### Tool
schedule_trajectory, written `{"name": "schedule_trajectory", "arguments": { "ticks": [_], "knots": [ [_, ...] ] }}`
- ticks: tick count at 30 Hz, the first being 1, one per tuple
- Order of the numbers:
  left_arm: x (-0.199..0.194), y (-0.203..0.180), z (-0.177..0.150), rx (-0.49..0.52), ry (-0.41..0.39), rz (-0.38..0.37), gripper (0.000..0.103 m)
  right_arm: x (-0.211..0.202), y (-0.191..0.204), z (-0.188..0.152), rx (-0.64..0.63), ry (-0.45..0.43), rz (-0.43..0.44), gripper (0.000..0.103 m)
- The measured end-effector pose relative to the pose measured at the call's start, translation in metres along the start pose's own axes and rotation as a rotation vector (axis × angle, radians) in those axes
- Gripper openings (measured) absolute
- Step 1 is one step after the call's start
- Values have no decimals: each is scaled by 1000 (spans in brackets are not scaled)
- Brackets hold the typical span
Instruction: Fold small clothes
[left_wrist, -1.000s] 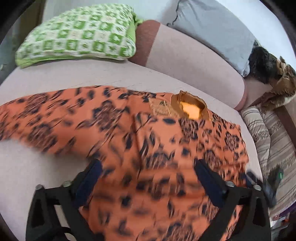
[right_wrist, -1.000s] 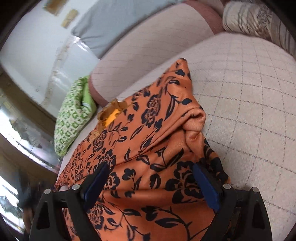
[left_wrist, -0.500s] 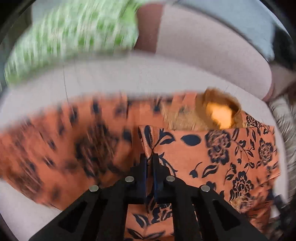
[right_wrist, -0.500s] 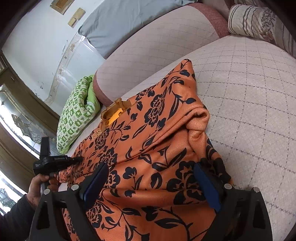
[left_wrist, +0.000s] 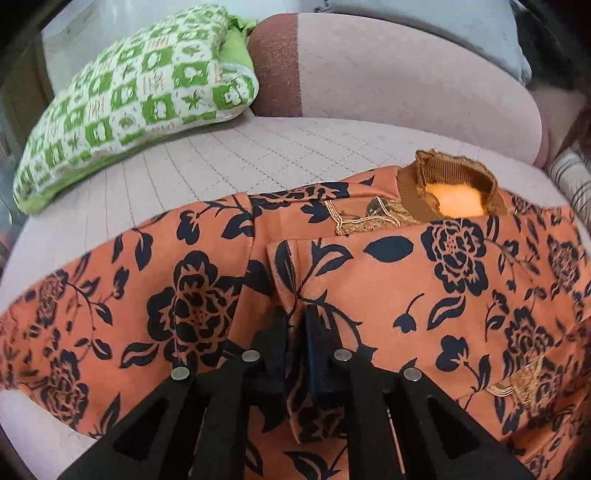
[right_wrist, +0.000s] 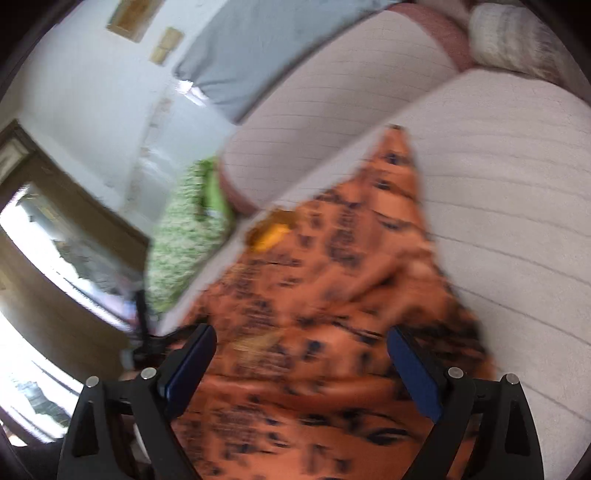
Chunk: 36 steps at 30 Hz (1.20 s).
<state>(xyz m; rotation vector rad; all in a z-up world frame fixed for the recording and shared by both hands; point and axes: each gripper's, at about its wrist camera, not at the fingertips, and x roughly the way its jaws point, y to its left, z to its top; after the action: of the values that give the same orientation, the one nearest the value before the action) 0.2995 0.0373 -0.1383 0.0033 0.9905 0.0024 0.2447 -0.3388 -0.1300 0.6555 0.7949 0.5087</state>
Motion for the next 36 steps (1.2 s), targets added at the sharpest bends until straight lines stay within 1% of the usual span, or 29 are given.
{"name": "schedule_trajectory", "arguments": {
  "ticks": [1, 2, 5, 7, 8, 9, 10, 11, 12, 13, 14, 15, 17, 18, 19, 21, 22, 23, 24, 26, 27, 28, 29, 30, 32, 33, 34, 35, 36],
  "knots": [
    [0, 2, 0, -7, 0, -9, 9, 6, 6, 8, -10, 18, 6, 95],
    [-1, 2, 0, -8, -2, -13, 9, 7, 9, 19, -2, -7, 3, 95],
    [-3, 0, -3, -14, -4, -25, 10, 5, -1, 62, 132, -89, 87, 95],
    [3, 10, 2, -17, -6, -33, 10, 22, -31, 81, 278, -32, 175, 95],
    [5, 8, 2, -19, -9, -37, 10, 30, -52, 84, 337, -5, 121, 95],
    [6, 7, 2, -21, -9, -42, 11, 29, -80, 81, 385, -19, -31, 95],
    [5, 8, 2, -23, -9, -50, 12, 24, -102, 74, 448, -43, -55, 91],
    [4, 8, 1, -17, -7, -56, 12, 9, -120, 63, 528, -91, -15, 71],
    [3, 9, 1, -8, -10, -56, 13, 0, -121, 62, 540, -102, -12, 67],
    [3, 8, 1, 5, -13, -52, 16, -10, -112, 64, 505, -109, -24, 72],
    [3, 8, 1, 13, -17, -48, 16, -15, -102, 69, 457, -116, -25, 82],
    [1, 7, 1, 15, -22, -48, 18, -19, -90, 75, 408, -123, -15, 83],
    [-1, 7, 1, 15, -29, -60, 28, -18, -68, 91, 349, -128, 42, 85],
    [-3, 6, 2, 15, -32, -68, 32, -10, -59, 97, 328, -113, 78, 90],
    [-5, 5, 1, 18, -38, -77, 33, 3, -53, 100, 304, -84, 92, 90],
    [-7, 1, 1, 33, -48, -80, 35, 33, -54, 104, 249, -5, 30, 90],
    [-5, 0, 1, 36, -42, -78, 39, 47, -69, 103, 260, 27, -96, 90],
    [-1, 1, 0, 32, -24, -79, 40, 52, -87, 97, 320, 28, -158, 89],
    [-1, 0, -2, 28, -16, -82, 40, 47, -95, 93, 363, -8, -126, 87],
    [-2, 2, -3, 29, -30, -85, 42, 35, -74, 93, 304, -50, -149, 89],
    [-3, 2, -2, 29, -34, -80, 43, 33, -63, 95, 265, -53, -134, 90],
    [-6, 2, -2, 18, -41, -82, 43, 34, -52, 98, 233, -43, -92, 90],
    [-10, 2, -3, 5, -56, -99, 43, 36, -42, 101, 208, -27, -51, 90],
    [-13, 1, -4, 1, -67, -111, 44, 40, -36, 104, 180, -16, -38, 90],
    [-13, -5, -6, 23, -68, -109, 52, 56, -44, 110, 163, 7, -104, 90],
    [-9, -7, -8, 30, -45, -105, 55, 68, -64, 108, 223, 42, -191, 90],
    [-1, -8, -10, 29, -5, -104, 55, 70, -80, 105, 296, 36, -189, 90],
    [-1, -9, -11, 27, -16, -104, 55, 62, -83, 103, 337, -9, -152, 90],
    [-4, -9, -11, 35, -29, -104, 55, 54, -75, 105, 326, -29, -157, 90]
  ]
}}
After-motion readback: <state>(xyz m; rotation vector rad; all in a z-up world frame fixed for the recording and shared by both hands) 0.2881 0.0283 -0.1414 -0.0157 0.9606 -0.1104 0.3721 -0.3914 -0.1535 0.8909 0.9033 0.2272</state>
